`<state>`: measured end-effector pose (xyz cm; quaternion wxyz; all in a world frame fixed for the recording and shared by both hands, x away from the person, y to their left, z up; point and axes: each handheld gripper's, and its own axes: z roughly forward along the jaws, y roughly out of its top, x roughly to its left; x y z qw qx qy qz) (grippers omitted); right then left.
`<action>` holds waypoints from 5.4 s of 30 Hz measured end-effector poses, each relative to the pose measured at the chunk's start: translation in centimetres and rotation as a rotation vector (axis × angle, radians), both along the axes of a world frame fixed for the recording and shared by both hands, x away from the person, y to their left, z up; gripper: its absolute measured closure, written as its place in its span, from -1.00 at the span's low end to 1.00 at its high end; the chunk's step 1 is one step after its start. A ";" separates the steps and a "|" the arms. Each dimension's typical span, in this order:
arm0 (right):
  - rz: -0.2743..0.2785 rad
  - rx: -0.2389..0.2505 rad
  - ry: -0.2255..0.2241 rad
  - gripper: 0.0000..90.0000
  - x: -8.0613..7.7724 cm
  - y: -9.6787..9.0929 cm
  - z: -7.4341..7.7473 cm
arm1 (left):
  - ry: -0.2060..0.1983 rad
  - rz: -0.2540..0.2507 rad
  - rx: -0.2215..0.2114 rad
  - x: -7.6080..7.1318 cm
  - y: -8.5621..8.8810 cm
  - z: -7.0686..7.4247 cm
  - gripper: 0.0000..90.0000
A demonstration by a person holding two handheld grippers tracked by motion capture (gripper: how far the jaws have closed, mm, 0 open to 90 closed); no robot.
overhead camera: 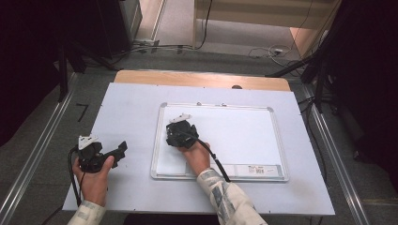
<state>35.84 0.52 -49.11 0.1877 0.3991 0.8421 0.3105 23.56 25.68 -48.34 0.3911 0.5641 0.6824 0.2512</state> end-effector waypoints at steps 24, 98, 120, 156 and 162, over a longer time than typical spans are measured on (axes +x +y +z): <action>0.100 0.005 -0.003 -0.16 -2.4 1.3 -0.2 | 0.002 -0.008 0.003 0.1 -0.2 0.0 -0.81; -0.045 0.004 0.000 -0.15 7.0 -0.3 0.3 | 0.009 0.023 -0.017 -0.4 0.6 -0.2 -0.81; 0.098 -0.030 -0.149 -0.15 -0.3 1.4 2.1 | 0.011 0.005 -0.014 0.2 0.0 -0.2 -0.81; -0.033 0.063 -0.040 -0.15 -0.1 -4.6 3.9 | 0.012 0.011 -0.011 -0.1 0.1 -0.2 -0.82; -0.118 0.063 -0.050 -0.15 0.0 -8.2 4.4 | 0.013 0.011 -0.011 -0.1 0.0 -0.2 -0.81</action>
